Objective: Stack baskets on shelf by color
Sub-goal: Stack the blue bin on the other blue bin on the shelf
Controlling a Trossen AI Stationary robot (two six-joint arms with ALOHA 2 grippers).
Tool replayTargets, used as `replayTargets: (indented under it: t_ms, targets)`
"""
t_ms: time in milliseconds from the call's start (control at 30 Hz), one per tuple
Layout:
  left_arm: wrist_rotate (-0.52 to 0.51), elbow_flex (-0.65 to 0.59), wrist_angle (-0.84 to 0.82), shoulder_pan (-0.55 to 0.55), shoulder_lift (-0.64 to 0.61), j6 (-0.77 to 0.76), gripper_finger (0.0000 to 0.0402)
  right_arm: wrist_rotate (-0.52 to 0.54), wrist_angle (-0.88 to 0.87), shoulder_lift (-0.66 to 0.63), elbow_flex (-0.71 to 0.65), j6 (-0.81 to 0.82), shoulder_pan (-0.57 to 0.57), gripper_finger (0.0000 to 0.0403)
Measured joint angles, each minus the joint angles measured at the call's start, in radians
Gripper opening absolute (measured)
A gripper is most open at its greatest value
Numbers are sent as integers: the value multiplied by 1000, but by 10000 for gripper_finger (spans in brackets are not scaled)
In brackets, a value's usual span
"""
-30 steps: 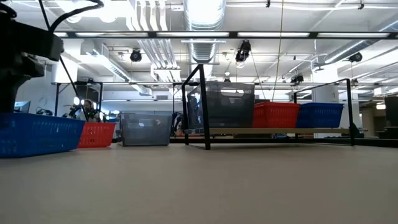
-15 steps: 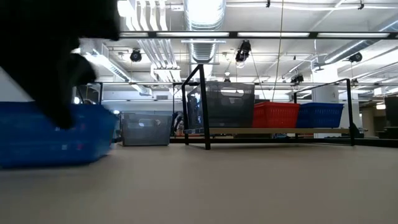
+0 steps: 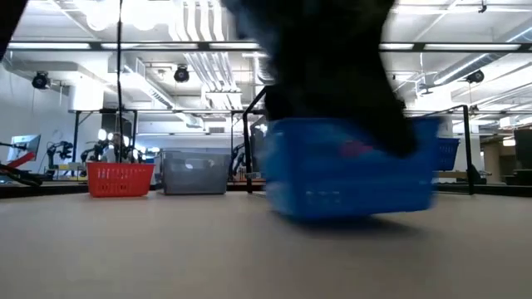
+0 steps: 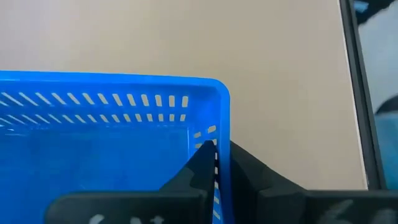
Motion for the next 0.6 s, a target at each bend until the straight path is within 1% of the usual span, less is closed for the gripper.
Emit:
replayTargets:
  t_ms: [100, 200, 333, 433, 600]
  targets:
    - [1, 91, 1, 27, 56, 69, 8, -18, -8, 20, 0, 8, 0, 54]
    - [2, 146, 8, 49, 88, 101, 8, -34, -6, 41, 0, 8, 0, 54]
    - [5, 149, 80, 75, 96, 103, 19, -32, -4, 69, 0, -6, -2, 54]
    - [28, 133, 120, 91, 96, 103, 47, -31, 19, 101, 0, -59, -4, 54]
    - [73, 133, 154, 106, 94, 102, 116, -32, 108, 171, 0, -147, -22, 54]
